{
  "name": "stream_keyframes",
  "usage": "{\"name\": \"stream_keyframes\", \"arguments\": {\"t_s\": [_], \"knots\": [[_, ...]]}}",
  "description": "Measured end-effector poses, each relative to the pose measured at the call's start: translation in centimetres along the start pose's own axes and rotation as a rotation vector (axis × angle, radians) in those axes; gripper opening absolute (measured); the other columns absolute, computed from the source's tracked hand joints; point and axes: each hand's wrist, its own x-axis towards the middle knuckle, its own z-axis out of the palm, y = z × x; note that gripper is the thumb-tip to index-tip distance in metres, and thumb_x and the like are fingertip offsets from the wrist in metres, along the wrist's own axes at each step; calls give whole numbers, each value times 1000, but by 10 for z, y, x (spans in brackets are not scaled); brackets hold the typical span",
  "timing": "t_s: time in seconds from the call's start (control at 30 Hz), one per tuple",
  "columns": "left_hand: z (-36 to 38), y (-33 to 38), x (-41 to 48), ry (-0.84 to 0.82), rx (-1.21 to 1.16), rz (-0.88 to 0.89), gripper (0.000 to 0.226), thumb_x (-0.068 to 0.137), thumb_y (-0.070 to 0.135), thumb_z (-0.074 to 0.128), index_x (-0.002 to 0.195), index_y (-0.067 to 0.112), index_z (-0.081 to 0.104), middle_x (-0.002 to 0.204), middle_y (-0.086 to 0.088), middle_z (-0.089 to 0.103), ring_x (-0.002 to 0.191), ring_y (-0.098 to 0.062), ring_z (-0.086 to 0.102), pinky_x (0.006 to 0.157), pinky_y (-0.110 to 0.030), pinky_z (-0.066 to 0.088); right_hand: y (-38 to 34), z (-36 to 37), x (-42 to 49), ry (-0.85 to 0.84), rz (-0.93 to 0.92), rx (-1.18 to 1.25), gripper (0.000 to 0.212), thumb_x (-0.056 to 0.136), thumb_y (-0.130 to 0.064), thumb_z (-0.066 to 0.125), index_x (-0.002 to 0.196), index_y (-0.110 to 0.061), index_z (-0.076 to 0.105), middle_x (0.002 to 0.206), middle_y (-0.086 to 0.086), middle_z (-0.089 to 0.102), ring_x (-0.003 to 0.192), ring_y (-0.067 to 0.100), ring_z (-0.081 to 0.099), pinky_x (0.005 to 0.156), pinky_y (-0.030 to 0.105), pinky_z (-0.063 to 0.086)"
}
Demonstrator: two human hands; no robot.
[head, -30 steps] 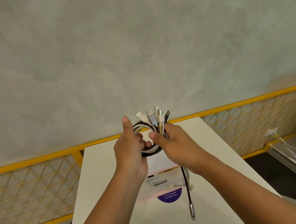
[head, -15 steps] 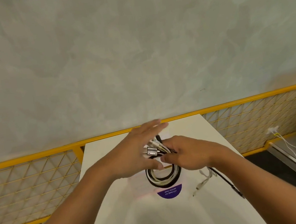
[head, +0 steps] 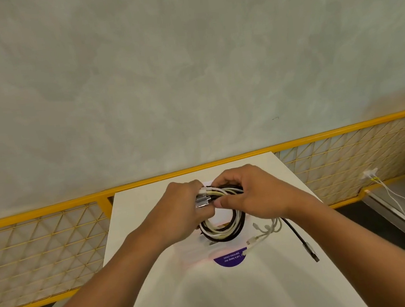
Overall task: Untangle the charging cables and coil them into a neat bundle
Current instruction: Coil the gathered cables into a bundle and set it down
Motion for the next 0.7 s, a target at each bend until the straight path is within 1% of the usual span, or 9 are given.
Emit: {"name": "stream_keyframes", "arguments": {"t_s": [0.13, 0.27, 0.33, 0.37, 0.43, 0.5, 0.57, 0.63, 0.7], "knots": [[1, -2, -2, 23, -113, -123, 13, 91, 34, 67, 90, 22, 63, 74, 5, 65, 53, -5, 63, 45, -11, 35, 3, -4, 1, 55, -6, 50, 21, 88, -28, 77, 109, -26, 76, 92, -9, 74, 79, 7, 67, 71, 25, 54], [-6, 0, -3, -129, -61, -213, 23, 86, 43, 71, 90, 21, 65, 81, 2, 67, 70, -13, 66, 57, -24, 44, 3, -1, 0, 24, -6, -45, 22, 91, -26, 74, 112, -26, 77, 87, -14, 73, 73, 2, 64, 66, 16, 47], [-13, 4, -5, -233, 37, -224, 39, 81, 50, 75, 106, 23, 64, 102, 1, 65, 89, -16, 63, 70, -30, 47, 3, 2, 0, -17, 1, -79, 22, 91, -26, 73, 112, -26, 77, 88, -12, 74, 73, 3, 63, 66, 16, 45], [-17, 6, -4, -278, 81, -210, 55, 79, 52, 77, 124, 24, 59, 120, 0, 60, 105, -18, 60, 82, -32, 49, 2, 2, 0, -33, 3, -90, 21, 91, -26, 73, 112, -26, 78, 89, -12, 74, 75, 4, 63, 67, 16, 46], [-22, 12, -3, -308, 163, -153, 91, 78, 52, 78, 152, 24, 34, 150, 0, 41, 134, -21, 44, 103, -35, 44, 1, 4, -1, -61, -1, -101, 20, 90, -25, 73, 110, -25, 78, 90, -12, 75, 78, 5, 65, 70, 19, 49], [-22, 19, 0, -289, 224, -82, 102, 78, 48, 80, 157, 23, 21, 157, -1, 35, 141, -23, 36, 110, -38, 39, -2, 7, -1, -87, -29, -113, 21, 90, -23, 73, 110, -23, 78, 93, -12, 75, 80, 4, 66, 73, 21, 50], [-19, 20, 6, -297, 173, -33, 95, 77, 39, 82, 154, 24, 28, 147, -2, 49, 132, -24, 48, 105, -42, 45, -6, 9, -1, -93, -71, -113, 22, 89, -20, 73, 110, -21, 78, 96, -13, 76, 83, 2, 67, 76, 20, 50], [-13, 15, 8, -310, 20, 6, 69, 78, 29, 80, 138, 28, 46, 123, 3, 65, 108, -19, 63, 93, -44, 54, -7, 6, 0, -71, -96, -68, 21, 88, -16, 74, 108, -21, 78, 94, -13, 75, 83, 2, 68, 76, 23, 52], [-6, 7, 7, -288, -123, 7, 41, 85, 25, 73, 122, 28, 57, 105, 6, 71, 92, -13, 68, 86, -44, 57, -6, 2, -1, -43, -89, -21, 20, 87, -16, 75, 106, -21, 78, 92, -10, 76, 83, 6, 69, 80, 31, 57]]}}
